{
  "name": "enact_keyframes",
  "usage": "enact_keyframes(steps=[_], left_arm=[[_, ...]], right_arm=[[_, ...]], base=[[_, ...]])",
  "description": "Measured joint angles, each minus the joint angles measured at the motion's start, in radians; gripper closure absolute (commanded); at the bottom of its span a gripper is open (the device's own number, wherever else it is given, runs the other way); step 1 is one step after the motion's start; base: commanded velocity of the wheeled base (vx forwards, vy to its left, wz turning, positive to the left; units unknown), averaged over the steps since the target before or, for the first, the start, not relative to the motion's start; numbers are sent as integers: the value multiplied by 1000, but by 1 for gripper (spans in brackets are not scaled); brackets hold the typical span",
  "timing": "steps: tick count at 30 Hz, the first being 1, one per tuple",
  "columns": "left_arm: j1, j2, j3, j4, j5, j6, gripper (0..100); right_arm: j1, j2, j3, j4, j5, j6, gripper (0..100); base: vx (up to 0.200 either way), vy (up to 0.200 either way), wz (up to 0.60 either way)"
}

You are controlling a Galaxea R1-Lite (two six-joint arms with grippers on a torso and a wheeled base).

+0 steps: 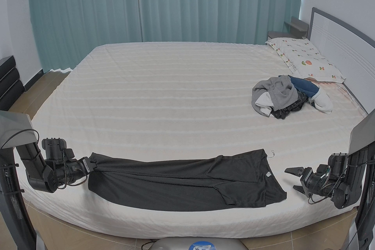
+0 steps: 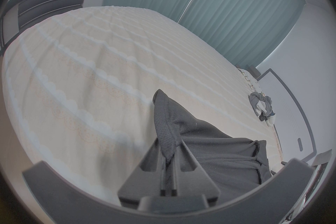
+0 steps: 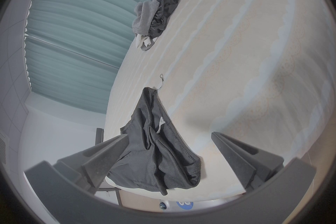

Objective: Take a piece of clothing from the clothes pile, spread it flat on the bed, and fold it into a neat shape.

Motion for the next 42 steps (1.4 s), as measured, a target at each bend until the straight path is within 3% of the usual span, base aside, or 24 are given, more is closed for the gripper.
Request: enact_keyframes(steps=[5,13,27,37,42], left_arm=[[-2,-1,1,-5,0,-11,100],[-16,-7,-20,-9,1,-120,100],[-113,-53,-47,5,25,-228,100],[-226,-137,-85,174,169,-257,100],[-305,-179,-148,330,253,-258,100]], right_arm=[[0,0,0,0,0,0,0],[0,0,-1,0,0,-1,0],[-1,0,-1,0,0,-1,0],[0,0,-1,0,0,-1,0],[0,0,-1,0,0,-1,0]], base=[[-40,0,0],[0,0,0],[0,-200,0],[0,-200,0],[0,-200,0]])
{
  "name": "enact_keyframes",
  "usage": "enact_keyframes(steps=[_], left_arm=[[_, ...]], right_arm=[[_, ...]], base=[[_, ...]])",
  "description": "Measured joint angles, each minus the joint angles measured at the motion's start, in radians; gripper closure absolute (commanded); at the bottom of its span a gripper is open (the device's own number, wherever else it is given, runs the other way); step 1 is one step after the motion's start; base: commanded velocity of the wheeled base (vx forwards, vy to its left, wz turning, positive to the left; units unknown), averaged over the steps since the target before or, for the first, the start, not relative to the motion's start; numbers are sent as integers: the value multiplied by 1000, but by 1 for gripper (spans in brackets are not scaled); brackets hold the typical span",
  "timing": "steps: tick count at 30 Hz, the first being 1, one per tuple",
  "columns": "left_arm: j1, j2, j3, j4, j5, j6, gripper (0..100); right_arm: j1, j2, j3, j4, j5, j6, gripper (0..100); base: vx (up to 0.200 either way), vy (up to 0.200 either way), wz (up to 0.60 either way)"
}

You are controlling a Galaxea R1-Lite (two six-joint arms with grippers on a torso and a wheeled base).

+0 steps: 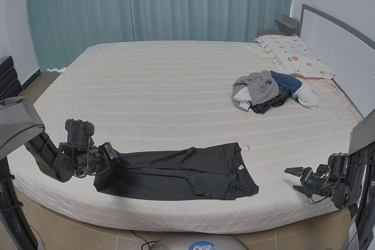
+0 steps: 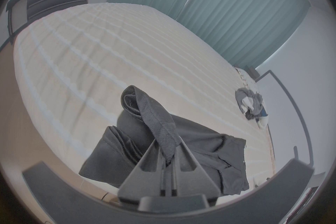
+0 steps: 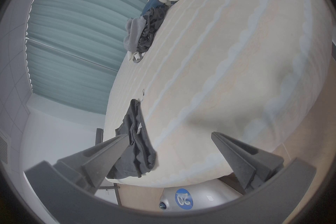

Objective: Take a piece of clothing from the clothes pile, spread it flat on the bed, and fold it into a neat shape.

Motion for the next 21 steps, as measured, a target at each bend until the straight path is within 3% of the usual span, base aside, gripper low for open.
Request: enact_keyframes(steps=[13,21], left_arm=[[-190,-50,-242,350,107,-2,100],[-291,-27,-369,446,136,-28,100]], right_arm=[[0,0,3,0,12,-7,0],[0,4,2,0,13,-23,0]], base=[[0,-200,0],[0,-200,0]])
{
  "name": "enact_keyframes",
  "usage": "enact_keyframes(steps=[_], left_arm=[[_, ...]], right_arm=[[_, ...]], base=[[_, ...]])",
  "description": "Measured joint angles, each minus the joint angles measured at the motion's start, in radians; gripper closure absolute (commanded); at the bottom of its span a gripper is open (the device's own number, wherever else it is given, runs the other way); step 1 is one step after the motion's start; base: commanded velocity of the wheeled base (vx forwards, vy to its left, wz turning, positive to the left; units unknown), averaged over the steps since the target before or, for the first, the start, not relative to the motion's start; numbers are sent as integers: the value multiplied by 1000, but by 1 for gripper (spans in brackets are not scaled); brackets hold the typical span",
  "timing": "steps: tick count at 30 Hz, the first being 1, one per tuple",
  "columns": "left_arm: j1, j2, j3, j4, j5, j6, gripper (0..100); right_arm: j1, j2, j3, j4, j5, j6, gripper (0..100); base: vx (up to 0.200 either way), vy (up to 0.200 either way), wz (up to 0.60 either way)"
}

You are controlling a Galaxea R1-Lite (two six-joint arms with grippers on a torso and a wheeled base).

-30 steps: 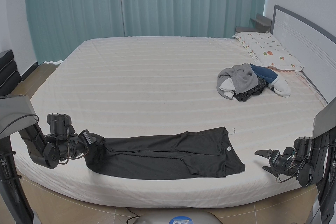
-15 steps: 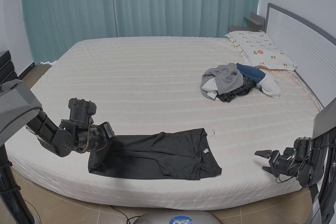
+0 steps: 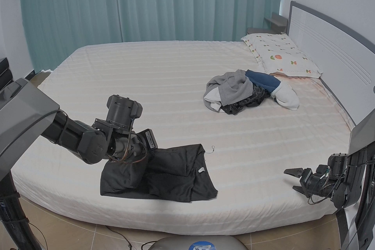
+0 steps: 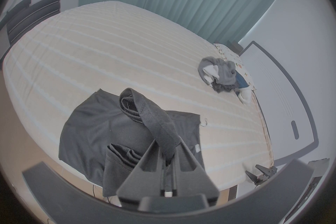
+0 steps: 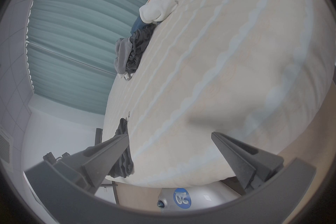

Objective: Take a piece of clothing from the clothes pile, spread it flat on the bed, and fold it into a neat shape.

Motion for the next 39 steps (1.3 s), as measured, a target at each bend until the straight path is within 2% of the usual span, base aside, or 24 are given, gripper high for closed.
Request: enact_keyframes(steps=[8,14,17,18,24,31,34,39], left_arm=[[-63,88,-96,20,56,-46,100],[-111,149,-165,21,71,-141,100],[-134,178,-210,26,109,-159,100],[-136,189,-224,30,127,-162,0],[-163,234,-259,62,142,-193,0],[-169,227,-259,61,140,-279,0],[-157,200,-230,61,117,-306,0],[-93,132,-133,56,33,-319,0]], right_arm=[[0,5,0,0,0,-12,0],[0,7,-1,0,0,-13,0],[0,7,-1,0,0,-13,0],[1,7,-1,0,0,-13,0],[1,8,-1,0,0,-14,0],[1,8,2,0,0,-14,0],[1,8,4,0,0,-14,0],[1,8,5,0,0,-14,0]], base=[[0,-25,0],[0,0,0],[0,0,0],[0,0,0],[0,0,0],[0,0,0],[0,0,0],[0,0,0]])
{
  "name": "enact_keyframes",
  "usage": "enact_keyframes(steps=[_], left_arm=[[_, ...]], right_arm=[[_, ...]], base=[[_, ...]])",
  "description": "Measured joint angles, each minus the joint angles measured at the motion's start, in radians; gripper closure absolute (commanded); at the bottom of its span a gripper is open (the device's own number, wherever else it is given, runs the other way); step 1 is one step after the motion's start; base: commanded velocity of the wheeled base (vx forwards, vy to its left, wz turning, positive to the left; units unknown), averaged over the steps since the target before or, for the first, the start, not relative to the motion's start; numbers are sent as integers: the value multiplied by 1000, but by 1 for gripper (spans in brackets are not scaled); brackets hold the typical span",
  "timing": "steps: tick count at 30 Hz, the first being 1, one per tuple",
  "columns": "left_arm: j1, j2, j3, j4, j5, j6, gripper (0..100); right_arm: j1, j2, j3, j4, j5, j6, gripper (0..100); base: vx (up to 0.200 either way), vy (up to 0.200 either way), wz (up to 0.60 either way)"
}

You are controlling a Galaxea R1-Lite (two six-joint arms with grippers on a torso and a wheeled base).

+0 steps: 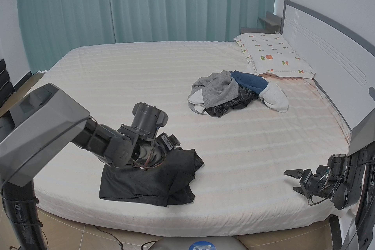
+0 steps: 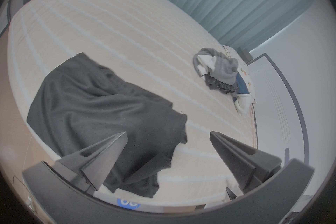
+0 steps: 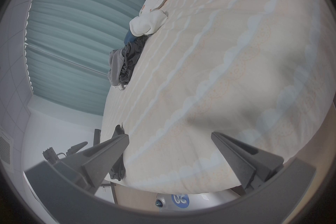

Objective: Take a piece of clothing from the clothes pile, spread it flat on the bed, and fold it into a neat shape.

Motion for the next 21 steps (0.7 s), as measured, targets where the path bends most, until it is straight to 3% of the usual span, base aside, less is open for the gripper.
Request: enact_keyframes(steps=[5,15,21], left_arm=[[84,-64,128,-41,-107,-25,0],[311,-136,367,-333,-359,-151,0],[420,-146,439,-372,-458,-172,0]], right_arm=[[0,0,0,0,0,0,0],[0,0,0,0,0,0,0],[0,0,0,0,1,0,0]], base=[[0,0,0],[0,0,0],[0,0,0]])
